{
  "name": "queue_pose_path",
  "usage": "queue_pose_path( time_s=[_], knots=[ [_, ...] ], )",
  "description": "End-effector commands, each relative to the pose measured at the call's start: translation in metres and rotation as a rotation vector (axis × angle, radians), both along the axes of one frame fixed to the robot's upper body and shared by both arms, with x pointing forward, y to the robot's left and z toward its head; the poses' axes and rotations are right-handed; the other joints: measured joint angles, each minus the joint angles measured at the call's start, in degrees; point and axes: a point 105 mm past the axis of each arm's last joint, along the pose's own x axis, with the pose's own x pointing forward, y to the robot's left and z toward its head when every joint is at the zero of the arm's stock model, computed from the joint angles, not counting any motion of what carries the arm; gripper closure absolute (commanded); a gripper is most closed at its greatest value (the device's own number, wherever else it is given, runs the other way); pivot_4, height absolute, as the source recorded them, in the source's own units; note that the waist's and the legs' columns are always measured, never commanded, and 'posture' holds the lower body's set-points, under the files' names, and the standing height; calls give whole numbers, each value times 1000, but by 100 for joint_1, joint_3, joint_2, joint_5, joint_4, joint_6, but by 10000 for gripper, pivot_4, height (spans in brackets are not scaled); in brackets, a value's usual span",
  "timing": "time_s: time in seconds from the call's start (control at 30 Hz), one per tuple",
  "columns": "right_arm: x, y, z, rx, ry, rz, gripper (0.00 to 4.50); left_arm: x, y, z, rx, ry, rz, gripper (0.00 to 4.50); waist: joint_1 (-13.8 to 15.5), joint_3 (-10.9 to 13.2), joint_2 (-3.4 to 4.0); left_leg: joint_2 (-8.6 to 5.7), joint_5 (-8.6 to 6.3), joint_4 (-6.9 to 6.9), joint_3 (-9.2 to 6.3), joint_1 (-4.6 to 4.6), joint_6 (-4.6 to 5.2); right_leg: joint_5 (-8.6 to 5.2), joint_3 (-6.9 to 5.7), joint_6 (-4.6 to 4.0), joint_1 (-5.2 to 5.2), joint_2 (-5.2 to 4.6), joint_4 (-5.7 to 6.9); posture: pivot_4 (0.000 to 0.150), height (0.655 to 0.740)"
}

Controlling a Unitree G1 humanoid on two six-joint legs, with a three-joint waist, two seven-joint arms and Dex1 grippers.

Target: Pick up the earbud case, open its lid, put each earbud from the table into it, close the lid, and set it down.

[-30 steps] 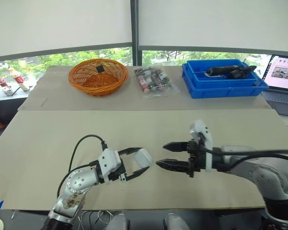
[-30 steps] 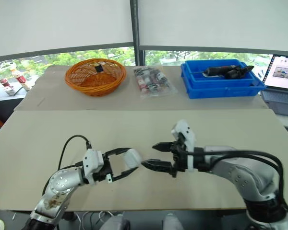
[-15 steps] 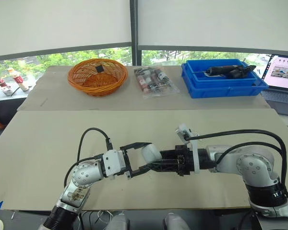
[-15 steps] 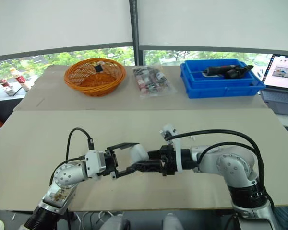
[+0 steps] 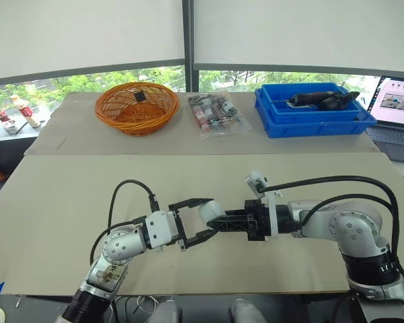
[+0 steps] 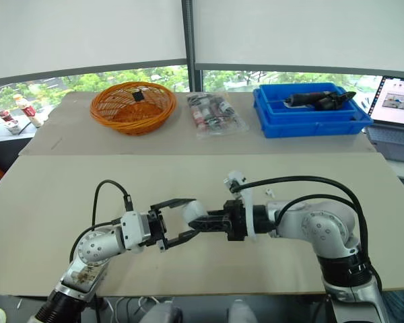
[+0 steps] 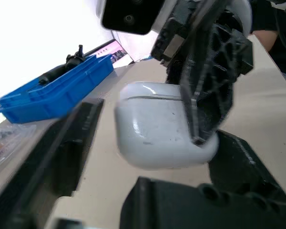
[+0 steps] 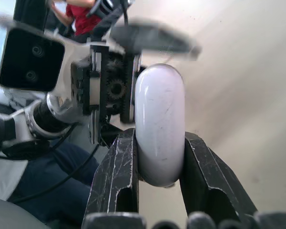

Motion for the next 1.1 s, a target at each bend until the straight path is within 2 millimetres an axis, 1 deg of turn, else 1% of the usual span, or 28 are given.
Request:
queue_pose_path(
  time_s=[0.03,0.1,0.17,0.23,0.3,0.37,0.43,0.53,0.6,0.73,1.03,1.1],
  knots=[
    [1,2,8,-55,-135,45,37438,8,12,-10,67,144,32,0,-5,2,3,0,0,0,0,0,0,0,0,0,-1,0,1,1500,7400],
    [4,1,7,-104,-198,64,37439,10,19,-19,121,259,34,0,-15,4,5,0,0,0,0,-1,0,0,-1,0,-6,2,3,1500,7400],
    [6,0,5,-170,-283,96,37439,13,24,-22,125,380,51,0,-21,9,11,0,0,0,0,-1,0,-1,0,0,-9,2,4,1500,7400],
    [8,-3,1,-279,-413,158,37439,13,27,-23,139,508,52,0,-34,26,13,0,0,0,-1,-4,0,-1,0,1,-13,2,5,1500,7400],
    [9,-6,-4,-377,-528,231,37439,8,26,-23,182,602,24,0,-32,34,10,-1,1,2,-3,-20,-1,-1,-1,2,-31,2,12,1500,7400],
    [11,-9,-9,-447,-614,292,37439,5,21,-17,193,645,3,0,-38,36,11,-2,3,29,-4,-71,-4,-2,0,2,-89,2,49,1500,7400],
    [13,-9,-10,-467,-647,328,37439,3,14,-11,209,660,-19,0,-37,41,7,-2,3,41,-1,-78,-5,-2,-1,2,-96,3,60,1500,7400],
    [13,-8,-9,-474,-675,363,37439,-4,6,-6,240,664,-74,0,-40,43,7,-2,4,52,-2,-84,-6,-2,0,2,-97,2,67,1500,7400],
    [14,-7,-8,-475,-688,378,37439,-5,2,-4,245,656,-89,0,-34,46,8,-3,4,53,-3,-83,-6,-2,1,1,-96,1,68,1500,7400],
    [14,-5,-6,-470,-700,396,37439,-4,0,-7,261,646,-97,0,-14,57,7,-3,4,53,-3,-84,-6,-2,0,1,-97,2,69,1500,7400],
    [11,-3,-5,-459,-709,418,37439,-3,-8,-7,230,641,-118,0,0,62,7,-5,4,73,-7,-90,-5,-2,0,1,-97,1,75,1500,7400],
    [10,-3,-5,-459,-707,421,37439,-4,-9,-7,227,644,-117,5073,0,62,7,-5,3,80,-7,-92,-5,-2,0,1,-97,1,77,1500,7400]
  ],
)
